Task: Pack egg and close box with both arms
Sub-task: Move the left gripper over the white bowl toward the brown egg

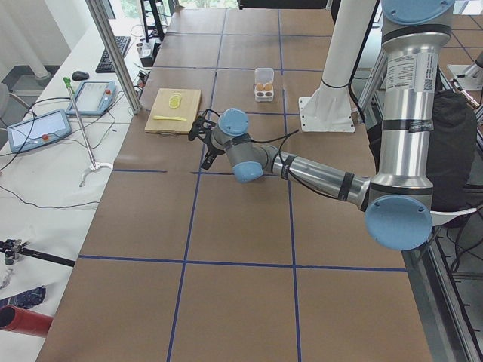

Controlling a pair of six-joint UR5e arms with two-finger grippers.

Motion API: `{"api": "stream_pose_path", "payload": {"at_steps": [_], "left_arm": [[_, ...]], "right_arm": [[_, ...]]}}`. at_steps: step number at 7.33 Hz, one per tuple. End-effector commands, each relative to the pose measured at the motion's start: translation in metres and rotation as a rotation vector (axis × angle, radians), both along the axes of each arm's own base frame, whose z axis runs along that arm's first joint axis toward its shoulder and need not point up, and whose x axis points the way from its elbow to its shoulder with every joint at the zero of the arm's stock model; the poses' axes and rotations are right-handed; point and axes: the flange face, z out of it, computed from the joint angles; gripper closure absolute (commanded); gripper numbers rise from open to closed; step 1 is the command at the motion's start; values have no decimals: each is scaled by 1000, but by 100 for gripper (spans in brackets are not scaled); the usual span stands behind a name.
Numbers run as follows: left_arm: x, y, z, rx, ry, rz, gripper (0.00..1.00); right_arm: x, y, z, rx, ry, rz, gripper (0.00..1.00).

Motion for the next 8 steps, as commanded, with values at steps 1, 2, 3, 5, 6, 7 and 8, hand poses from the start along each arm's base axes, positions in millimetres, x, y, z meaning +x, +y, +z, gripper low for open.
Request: {"api": "stream_pose_path", "payload": {"at_steps": [1, 2, 3, 5, 6, 7, 8], "left_arm": [[85, 42, -20, -211, 80, -94, 23], [114, 56, -23, -261, 35, -135, 24], [131, 69, -31, -304, -60, -169, 23], [143, 78, -22, -362, -142, -169, 24], [155, 85, -15, -381, -200, -167, 24], [163, 92, -13, -384, -215, -154, 24], [170, 96, -9, -389, -223, -143, 24]], "right_arm": [[0, 1, 1, -2, 0, 0, 0], [0, 1, 2, -4, 0, 0, 0], [0, 1, 1, -2, 0, 0, 0], [0, 1, 2, -4, 0, 0, 0], [0, 1, 2, -4, 0, 0, 0], [0, 2, 3, -5, 1, 0, 0], [0, 2, 3, -5, 1, 0, 0]]}}
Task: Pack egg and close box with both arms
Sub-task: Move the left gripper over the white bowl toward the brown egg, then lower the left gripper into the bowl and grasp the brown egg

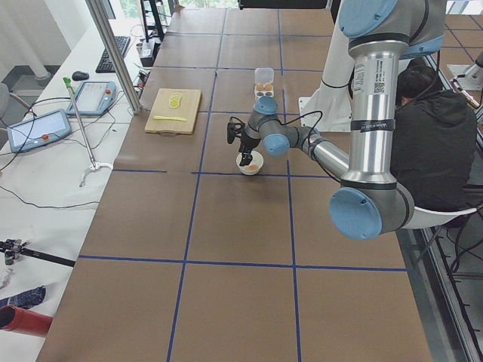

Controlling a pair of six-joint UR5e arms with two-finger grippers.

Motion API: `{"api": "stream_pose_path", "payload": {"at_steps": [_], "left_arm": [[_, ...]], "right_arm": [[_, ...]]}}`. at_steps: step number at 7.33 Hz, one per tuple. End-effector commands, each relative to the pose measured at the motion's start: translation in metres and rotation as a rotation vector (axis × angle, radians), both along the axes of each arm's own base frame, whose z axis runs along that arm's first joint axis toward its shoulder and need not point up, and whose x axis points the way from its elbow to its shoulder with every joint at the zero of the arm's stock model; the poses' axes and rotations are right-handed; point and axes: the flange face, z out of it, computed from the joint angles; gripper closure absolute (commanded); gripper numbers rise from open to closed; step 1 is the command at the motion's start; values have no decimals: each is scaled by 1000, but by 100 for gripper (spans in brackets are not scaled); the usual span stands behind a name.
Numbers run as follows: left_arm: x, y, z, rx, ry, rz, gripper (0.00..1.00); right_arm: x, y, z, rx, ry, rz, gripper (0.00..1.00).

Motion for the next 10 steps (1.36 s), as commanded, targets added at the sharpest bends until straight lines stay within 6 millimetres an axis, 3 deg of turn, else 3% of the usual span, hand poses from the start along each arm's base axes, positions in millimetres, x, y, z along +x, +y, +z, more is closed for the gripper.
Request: {"api": "stream_pose_path", "payload": {"at_steps": [1, 6, 8, 10], "left_arm": [[12, 9, 4, -9, -18, 20, 24], [32, 25, 10, -14, -27, 69, 24], [37, 25, 6, -11, -20, 74, 24], [45, 23, 16, -20, -38, 80, 24]], "right_arm": [[0, 0, 1, -1, 2, -1, 0], [0, 2, 3, -3, 4, -2, 0], [0, 2, 3, -4, 4, -2, 0], [0, 2, 3, -3, 4, -2, 0]]}}
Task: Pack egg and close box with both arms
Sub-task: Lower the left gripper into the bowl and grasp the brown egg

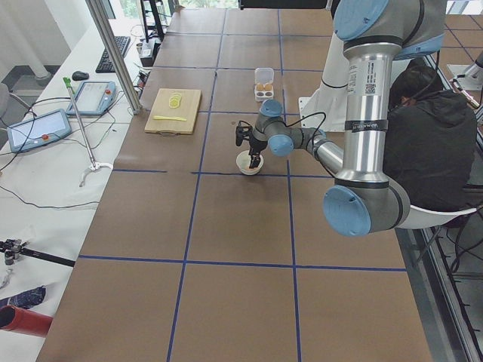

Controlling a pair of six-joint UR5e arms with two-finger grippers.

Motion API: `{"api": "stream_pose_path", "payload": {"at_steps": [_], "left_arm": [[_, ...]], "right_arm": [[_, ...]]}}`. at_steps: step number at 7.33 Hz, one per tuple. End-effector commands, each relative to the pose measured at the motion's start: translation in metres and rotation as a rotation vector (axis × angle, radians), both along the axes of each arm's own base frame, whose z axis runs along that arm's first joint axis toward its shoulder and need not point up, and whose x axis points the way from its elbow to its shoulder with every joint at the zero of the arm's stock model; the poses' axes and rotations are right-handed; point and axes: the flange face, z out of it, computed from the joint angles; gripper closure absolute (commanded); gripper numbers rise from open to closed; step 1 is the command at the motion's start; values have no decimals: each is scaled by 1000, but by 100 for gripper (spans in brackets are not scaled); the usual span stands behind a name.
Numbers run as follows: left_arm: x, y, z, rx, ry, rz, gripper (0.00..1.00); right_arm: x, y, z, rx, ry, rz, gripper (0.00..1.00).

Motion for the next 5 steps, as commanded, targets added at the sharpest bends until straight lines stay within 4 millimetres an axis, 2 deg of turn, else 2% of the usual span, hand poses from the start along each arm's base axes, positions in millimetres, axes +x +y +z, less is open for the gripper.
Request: {"api": "stream_pose_path", "payload": {"at_steps": [1, 4, 5], "left_arm": [[12, -5, 7, -7, -14, 4, 24], [25, -6, -2, 5, 0, 16, 24], [30, -6, 4, 0, -11, 22, 24]], "right_arm": [[1, 1, 0, 0, 0, 0, 0], [2, 0, 0, 1, 3, 4, 0], [2, 0, 0, 1, 3, 4, 0]]}}
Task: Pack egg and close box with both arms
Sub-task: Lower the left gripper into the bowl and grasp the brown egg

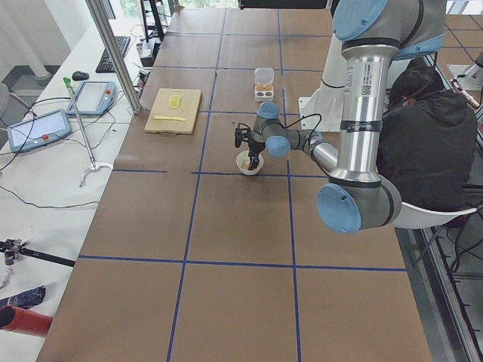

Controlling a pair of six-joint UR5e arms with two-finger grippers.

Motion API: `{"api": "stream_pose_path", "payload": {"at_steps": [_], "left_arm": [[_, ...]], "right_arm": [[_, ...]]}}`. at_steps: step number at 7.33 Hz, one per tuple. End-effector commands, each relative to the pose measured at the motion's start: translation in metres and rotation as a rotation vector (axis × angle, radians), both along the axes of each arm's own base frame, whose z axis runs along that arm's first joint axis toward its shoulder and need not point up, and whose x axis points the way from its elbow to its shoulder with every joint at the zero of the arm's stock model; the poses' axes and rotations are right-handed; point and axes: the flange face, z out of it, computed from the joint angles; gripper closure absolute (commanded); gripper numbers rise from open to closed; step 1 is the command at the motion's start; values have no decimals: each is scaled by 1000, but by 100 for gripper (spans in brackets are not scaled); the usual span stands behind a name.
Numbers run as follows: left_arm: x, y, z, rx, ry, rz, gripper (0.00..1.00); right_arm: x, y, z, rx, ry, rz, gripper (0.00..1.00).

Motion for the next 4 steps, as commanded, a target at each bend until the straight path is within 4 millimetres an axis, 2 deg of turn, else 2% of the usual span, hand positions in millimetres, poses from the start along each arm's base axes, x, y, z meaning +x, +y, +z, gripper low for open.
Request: {"api": "stream_pose_path", "payload": {"at_steps": [1, 2, 3, 4], "left_arm": [[11, -3, 4, 0, -9, 9, 25], [13, -3, 5, 0, -11, 11, 29], [12, -3, 2, 2, -7, 10, 46], [9, -4, -1, 6, -3, 9, 85]], "right_arm": [[0, -1, -2, 4, 0, 1, 0], [0, -1, -2, 4, 1, 1, 0], [0, -2, -2, 5, 1, 0, 0], [0, -2, -4, 9, 1, 1, 0]]}}
